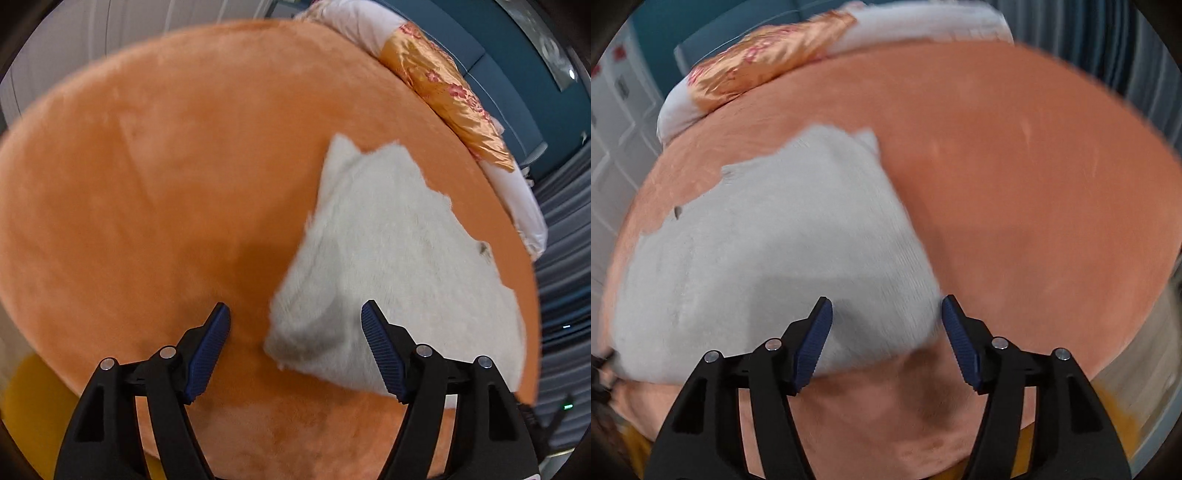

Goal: Fold small clothes

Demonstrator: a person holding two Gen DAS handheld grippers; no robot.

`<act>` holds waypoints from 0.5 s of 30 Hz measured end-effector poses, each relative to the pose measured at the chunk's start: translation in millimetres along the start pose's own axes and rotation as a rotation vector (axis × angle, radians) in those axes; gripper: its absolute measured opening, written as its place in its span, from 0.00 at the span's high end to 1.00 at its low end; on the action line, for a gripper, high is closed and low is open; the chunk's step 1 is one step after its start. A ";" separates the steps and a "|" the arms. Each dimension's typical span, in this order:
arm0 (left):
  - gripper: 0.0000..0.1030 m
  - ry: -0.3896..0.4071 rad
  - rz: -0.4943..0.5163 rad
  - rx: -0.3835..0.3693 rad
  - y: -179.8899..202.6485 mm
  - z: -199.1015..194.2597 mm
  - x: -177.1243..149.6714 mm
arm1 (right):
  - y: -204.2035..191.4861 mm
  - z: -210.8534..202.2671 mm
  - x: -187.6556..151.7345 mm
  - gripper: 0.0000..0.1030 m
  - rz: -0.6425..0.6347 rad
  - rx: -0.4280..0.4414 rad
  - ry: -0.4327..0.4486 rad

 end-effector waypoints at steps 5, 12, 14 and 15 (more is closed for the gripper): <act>0.78 -0.006 0.040 -0.029 20.1 2.4 -2.0 | -0.3 8.5 1.4 0.79 0.072 0.118 -0.031; 0.87 -0.018 0.092 -0.033 5.0 -48.9 -13.2 | 2.8 -52.4 -3.5 0.88 -0.004 0.075 0.033; 0.87 -0.081 0.096 -0.010 -8.1 -47.7 -35.3 | 11.0 -51.9 -19.3 0.88 -0.027 0.024 -0.017; 0.87 -0.102 0.094 -0.004 -12.2 -45.2 -43.4 | 14.3 -48.0 -29.1 0.88 -0.021 0.014 -0.050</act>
Point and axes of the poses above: each gripper's, at about its wrist camera, not at the fingertips, and z roughly the way its jaws point, y to its right, x to its top, the point moved 2 cm from there along z, roughly the way its jaws point, and after that the axes turned 8 degrees about x, right-handed, at the moved point
